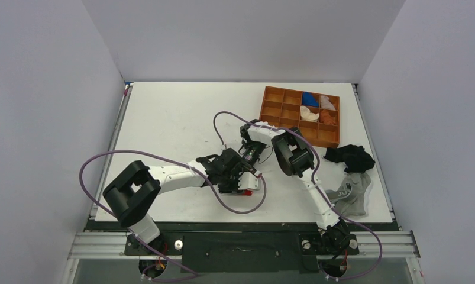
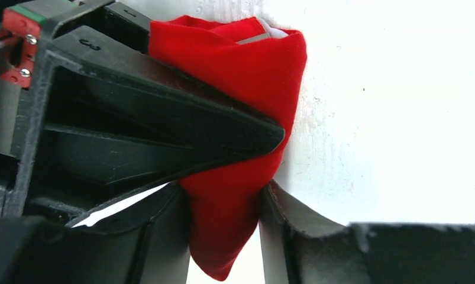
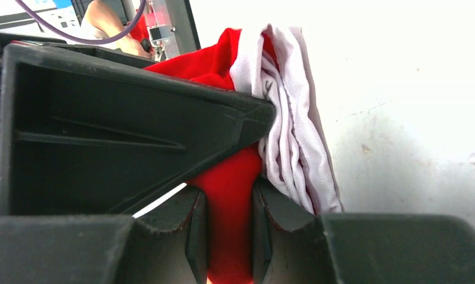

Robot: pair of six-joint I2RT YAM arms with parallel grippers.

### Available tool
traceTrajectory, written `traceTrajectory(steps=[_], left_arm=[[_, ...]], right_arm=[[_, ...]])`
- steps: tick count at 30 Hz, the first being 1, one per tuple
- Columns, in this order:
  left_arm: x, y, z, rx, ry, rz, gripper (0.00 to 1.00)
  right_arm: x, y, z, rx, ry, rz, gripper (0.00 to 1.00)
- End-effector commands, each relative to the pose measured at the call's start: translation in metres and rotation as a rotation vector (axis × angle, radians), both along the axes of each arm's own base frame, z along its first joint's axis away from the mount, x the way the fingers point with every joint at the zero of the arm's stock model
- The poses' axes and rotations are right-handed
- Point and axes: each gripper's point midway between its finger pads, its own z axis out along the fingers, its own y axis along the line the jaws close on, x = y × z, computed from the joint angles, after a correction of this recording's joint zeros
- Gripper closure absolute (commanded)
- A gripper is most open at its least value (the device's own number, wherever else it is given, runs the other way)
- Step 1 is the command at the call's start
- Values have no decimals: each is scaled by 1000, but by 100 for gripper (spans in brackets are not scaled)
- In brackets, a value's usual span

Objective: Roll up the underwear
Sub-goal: Roll the underwear to the center of the board.

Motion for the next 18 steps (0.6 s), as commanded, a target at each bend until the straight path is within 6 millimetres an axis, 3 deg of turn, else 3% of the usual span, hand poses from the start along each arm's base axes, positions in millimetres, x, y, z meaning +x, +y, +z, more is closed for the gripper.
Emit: traceTrajectory(steps=[1,3,5,13,18], left_arm=[[-14,-1,-13,45,69,-14,73],[-16,-2,-13,50,80,-5,89],[-16,-4,-11,45,88,6,99],[-22,-26,-1,-10,172,73,100],[-27,-31,-2,-27,208,93,100]], right_arm=[[11,-21,-60,-23,-187,156,100],[13,-22,-59,-25,-190,148,100],[16,-22,-57,-32,-196,136,99],[29,-25,-58,-100,-263,58,85],[33,-26,-59,-121,-284,43,67]])
